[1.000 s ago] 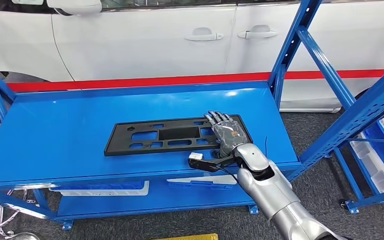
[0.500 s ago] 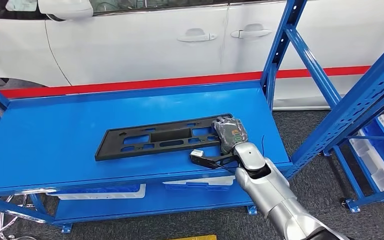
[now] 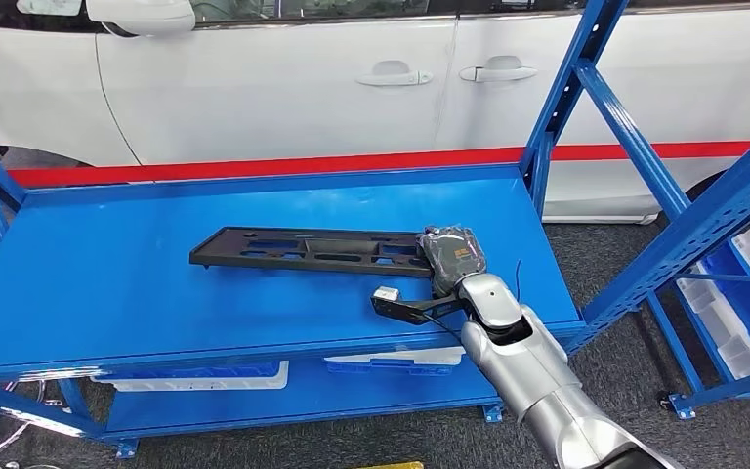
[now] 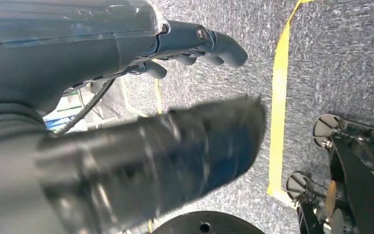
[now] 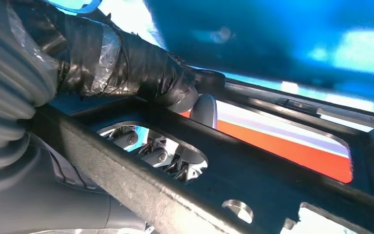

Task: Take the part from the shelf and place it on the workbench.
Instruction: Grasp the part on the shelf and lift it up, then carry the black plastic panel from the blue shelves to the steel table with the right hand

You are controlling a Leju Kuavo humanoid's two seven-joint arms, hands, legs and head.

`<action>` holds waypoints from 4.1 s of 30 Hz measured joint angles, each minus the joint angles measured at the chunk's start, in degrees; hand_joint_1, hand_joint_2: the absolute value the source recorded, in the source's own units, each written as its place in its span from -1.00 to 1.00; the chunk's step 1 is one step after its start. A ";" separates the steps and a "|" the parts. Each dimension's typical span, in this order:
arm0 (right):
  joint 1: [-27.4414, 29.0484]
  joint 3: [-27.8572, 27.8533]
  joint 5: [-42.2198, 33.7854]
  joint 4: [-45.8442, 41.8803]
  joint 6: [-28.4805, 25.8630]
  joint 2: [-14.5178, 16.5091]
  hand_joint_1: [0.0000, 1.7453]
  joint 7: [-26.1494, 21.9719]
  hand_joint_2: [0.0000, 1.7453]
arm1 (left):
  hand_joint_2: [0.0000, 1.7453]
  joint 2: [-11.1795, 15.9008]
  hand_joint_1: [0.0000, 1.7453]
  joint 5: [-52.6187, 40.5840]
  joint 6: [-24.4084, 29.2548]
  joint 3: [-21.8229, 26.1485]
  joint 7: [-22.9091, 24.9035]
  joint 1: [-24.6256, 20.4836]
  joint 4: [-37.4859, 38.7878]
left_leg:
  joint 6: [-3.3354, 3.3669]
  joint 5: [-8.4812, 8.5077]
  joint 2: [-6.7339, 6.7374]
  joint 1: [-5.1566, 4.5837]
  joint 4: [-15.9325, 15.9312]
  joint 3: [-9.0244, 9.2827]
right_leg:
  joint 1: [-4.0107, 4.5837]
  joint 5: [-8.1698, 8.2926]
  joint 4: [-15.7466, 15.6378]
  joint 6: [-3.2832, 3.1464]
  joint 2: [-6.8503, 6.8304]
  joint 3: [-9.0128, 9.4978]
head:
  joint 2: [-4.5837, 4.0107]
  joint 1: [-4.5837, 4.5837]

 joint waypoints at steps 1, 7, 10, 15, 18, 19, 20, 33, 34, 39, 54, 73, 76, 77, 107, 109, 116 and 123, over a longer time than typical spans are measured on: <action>0.25 -0.24 -0.49 -0.67 -0.04 -0.09 1.00 -0.36 1.00 | 1.00 -0.15 -1.00 0.25 0.21 0.33 -0.23 0.00 -0.08 | -0.10 -0.08 -0.03 -0.09 0.08 0.05 | 0.17 1.66 -4.13 -0.38 -0.02 2.00 | 0.00 -0.01; 2.88 -1.37 -4.02 -6.69 1.05 -0.69 1.00 -2.93 1.00 | 1.00 -0.76 -1.00 0.16 2.26 2.23 -0.26 -0.03 -0.64 | -1.61 -0.76 0.01 -0.18 0.67 -0.27 | 0.36 3.74 -10.60 -1.87 -0.13 4.65 | 0.00 -0.03; 4.05 -1.73 -8.29 -10.40 2.26 -1.50 1.00 -6.39 1.00 | 1.00 -0.88 -1.00 -1.74 2.28 2.45 0.26 0.01 -0.89 | -2.28 -5.49 0.02 0.04 8.60 -3.74 | -0.02 4.09 -11.13 -2.54 -0.24 4.80 | 0.00 -0.12; 4.45 -1.85 -19.69 -16.88 7.41 -4.78 1.00 -11.88 1.00 | 1.00 -0.65 -1.00 -3.51 1.46 2.99 0.75 0.09 -1.01 | -2.76 -4.19 0.04 0.35 11.89 -5.65 | -0.12 3.80 -10.56 -2.31 -0.20 4.53 | 0.00 -0.14; 3.58 -1.85 -21.41 -19.37 8.31 -6.11 1.00 -11.94 1.00 | 1.00 -0.49 -1.00 -3.74 1.47 3.44 0.76 0.07 -1.14 | -2.26 -0.53 -0.01 0.25 1.91 -1.10 | 0.07 3.26 -9.80 -1.54 -0.17 4.20 | 0.00 -0.13; 3.40 -1.85 -21.55 -19.88 8.36 -6.42 1.00 -11.92 1.00 | 1.00 -0.48 -1.00 -3.79 1.47 3.51 0.76 0.04 -1.14 | -2.02 -0.68 -0.07 0.13 1.12 -0.81 | 0.18 3.21 -9.71 -1.29 -0.18 4.06 | 0.00 -0.11; 3.30 -1.85 -21.67 -20.28 8.38 -6.68 1.00 -11.91 1.00 | 1.00 -0.48 -1.00 -3.83 1.47 3.57 0.76 0.01 -1.15 | -1.75 -0.66 -0.14 0.02 0.98 -0.84 | 0.26 3.23 -9.69 -1.05 -0.20 4.00 | 0.00 -0.10; 3.23 -2.00 -28.98 -27.96 7.21 -11.08 1.00 -14.31 1.00 | 1.00 -0.60 -1.00 -7.64 0.81 4.72 2.87 -0.07 -1.63 | -0.30 -0.13 -0.31 -0.10 1.26 -1.17 | 0.16 2.71 -7.65 -0.41 -0.16 3.29 | 0.00 -0.07; 3.33 -2.00 -28.86 -28.56 7.04 -11.34 1.00 -14.41 1.00 | 1.00 -0.62 -1.00 -7.88 0.77 4.73 2.87 -0.05 -1.63 | -0.56 -0.04 -0.34 -0.18 1.32 -1.35 | 0.32 3.04 -8.89 -0.63 -0.14 3.71 | 0.00 -0.08; 4.24 -2.00 -28.08 -30.86 6.29 -12.42 1.00 -14.84 1.00 | 1.00 -0.59 -1.00 -8.67 0.65 4.83 2.82 0.12 -1.63 | -1.98 -2.69 -0.34 -0.23 4.21 -2.95 | -0.16 4.71 -9.88 -2.28 -0.39 2.78 | 0.00 -0.19; 6.56 -1.85 -28.43 -36.96 6.40 -14.11 1.00 -14.74 1.00 | 1.00 -0.38 -1.00 -10.38 0.59 5.12 2.75 -0.28 -1.63 | 0.14 -2.69 0.10 -0.22 -0.65 3.68 | -0.10 6.70 -7.52 0.07 -0.28 -2.62 | 0.00 -0.15; 5.26 4.36 -31.32 -41.93 10.19 -11.03 1.00 -11.28 1.00 | 1.00 1.84 -1.00 -11.41 -1.20 6.73 2.71 0.00 -1.63 | -3.13 -8.75 0.04 0.05 15.58 -8.65 | 0.22 4.76 -9.68 -3.05 -0.45 2.53 | 0.00 -0.14; 4.12 5.93 -31.21 -41.43 10.61 -8.17 1.00 -9.45 1.00 | 1.00 3.42 -1.00 -11.35 -1.67 7.41 2.96 -0.14 -1.63 | -2.95 -5.46 0.03 0.00 16.33 -5.20 | 0.48 6.89 -9.38 -2.90 -0.51 -0.51 | 0.00 -0.15; 3.65 6.25 -31.21 -41.23 10.57 -7.51 1.00 -9.04 1.00 | 1.00 3.79 -1.00 -11.41 -1.76 7.60 3.01 -0.18 -1.63 | -2.69 -4.27 0.00 -0.05 12.93 -2.10 | 0.50 7.50 -9.23 -2.79 -0.54 -1.28 | 0.00 -0.15; 3.58 2.76 -32.96 -41.65 9.00 -14.13 1.00 -9.25 1.00 | 1.00 1.87 -1.00 -14.44 -2.33 8.05 1.57 0.33 -2.08 | -3.04 -4.74 0.40 0.03 15.78 -4.67 | 0.44 6.56 -9.52 -2.76 -0.75 0.30 | 0.00 -0.13; 3.69 2.57 -32.90 -41.81 9.03 -14.15 1.00 -9.21 1.00 | 1.00 1.87 -1.00 -14.53 -2.39 8.05 1.62 0.31 -2.27 | -2.46 -3.95 0.25 -0.11 7.31 1.87 | 0.50 7.56 -9.14 -2.39 -0.77 -0.95 | 0.00 -0.12; 4.55 1.38 -32.31 -42.23 9.52 -14.53 1.00 -8.86 1.00 | 1.00 1.68 -1.00 -15.93 -2.81 8.30 1.62 0.14 -2.80 | 0.02 -2.78 0.74 -0.20 -1.55 4.73 | 0.27 5.14 -6.30 -0.14 -0.53 -2.94 | 0.00 -0.03; 5.32 0.47 -32.09 -42.23 9.63 -15.04 1.00 -8.48 1.00 | 1.00 1.61 -1.00 -16.66 -3.47 9.09 1.62 0.14 -3.06 | -0.08 0.97 0.94 -0.24 0.94 -2.41 | -0.52 1.77 2.01 0.74 -0.35 0.80 | 0.00 -0.01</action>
